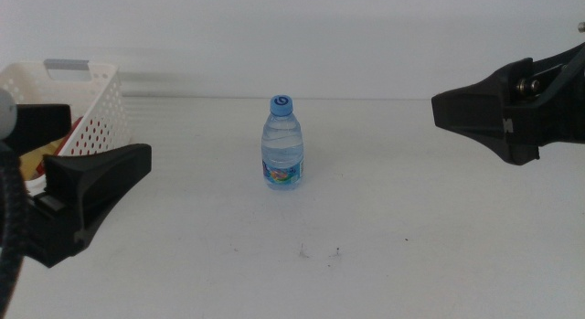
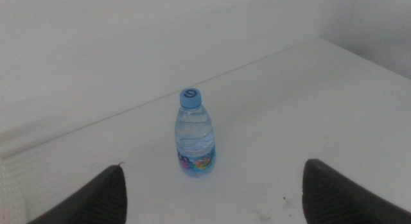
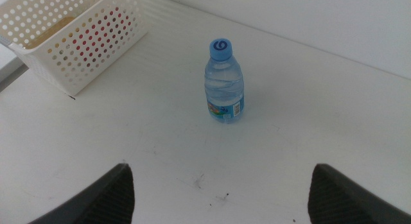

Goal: Use arms to grab the bottles and put them into the dustbin to the left of the table.

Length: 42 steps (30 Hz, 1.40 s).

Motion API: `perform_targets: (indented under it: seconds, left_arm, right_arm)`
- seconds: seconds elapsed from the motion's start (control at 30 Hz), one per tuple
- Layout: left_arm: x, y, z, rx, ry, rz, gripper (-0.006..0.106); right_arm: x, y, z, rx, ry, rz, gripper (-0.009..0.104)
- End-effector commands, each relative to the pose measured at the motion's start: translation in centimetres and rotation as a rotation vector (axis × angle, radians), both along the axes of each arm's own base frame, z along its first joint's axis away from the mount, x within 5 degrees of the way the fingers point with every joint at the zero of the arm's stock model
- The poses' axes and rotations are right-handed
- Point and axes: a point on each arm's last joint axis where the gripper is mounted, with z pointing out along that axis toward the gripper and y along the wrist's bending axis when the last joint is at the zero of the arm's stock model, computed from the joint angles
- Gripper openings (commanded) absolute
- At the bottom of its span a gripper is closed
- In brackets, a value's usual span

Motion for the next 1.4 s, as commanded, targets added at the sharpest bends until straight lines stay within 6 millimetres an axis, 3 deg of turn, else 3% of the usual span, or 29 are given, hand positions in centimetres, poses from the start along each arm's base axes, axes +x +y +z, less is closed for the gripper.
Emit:
perform_targets:
  seconds: [0.0, 0.2, 0.4, 0.57, 0.7, 0.9, 1.23, 1.37]
  left_arm:
    - [-0.1, 0.0, 0.1, 0.001, -0.016, -0.001, 0.094]
    - [0.0, 0.1, 0.1, 0.010, -0.021, 0.001, 0.094]
    - [1.3, -0.3, -0.3, 0.031, -0.158, 0.022, 0.094]
    - [4.3, -2.0, -6.1, -0.068, -0.296, 0.031, 0.094]
    - [6.2, -3.1, -10.6, -0.146, -0.192, 0.052, 0.094]
    - [8.8, -4.8, -14.1, -0.082, -0.132, 0.035, 0.094]
    - [11.9, -6.9, -19.5, -0.126, -0.096, 0.020, 0.094]
    - [14.3, -8.2, -21.9, -0.148, -0.098, 0.033, 0.094]
  right_arm:
    - [-0.1, 0.0, 0.3, -0.002, -0.012, 0.010, 0.091]
    - [-0.1, 0.0, 0.3, -0.002, -0.012, 0.010, 0.091]
    - [-0.1, 0.0, 0.3, -0.002, -0.012, 0.010, 0.091]
    - [-0.1, 0.0, 0.3, -0.002, -0.012, 0.010, 0.091]
    - [-0.1, 0.0, 0.3, -0.002, -0.012, 0.010, 0.091]
    - [-0.1, 0.0, 0.3, -0.002, -0.012, 0.010, 0.091]
    - [-0.1, 0.0, 0.3, -0.002, -0.012, 0.010, 0.091]
    - [-0.1, 0.0, 0.3, -0.002, -0.012, 0.010, 0.091]
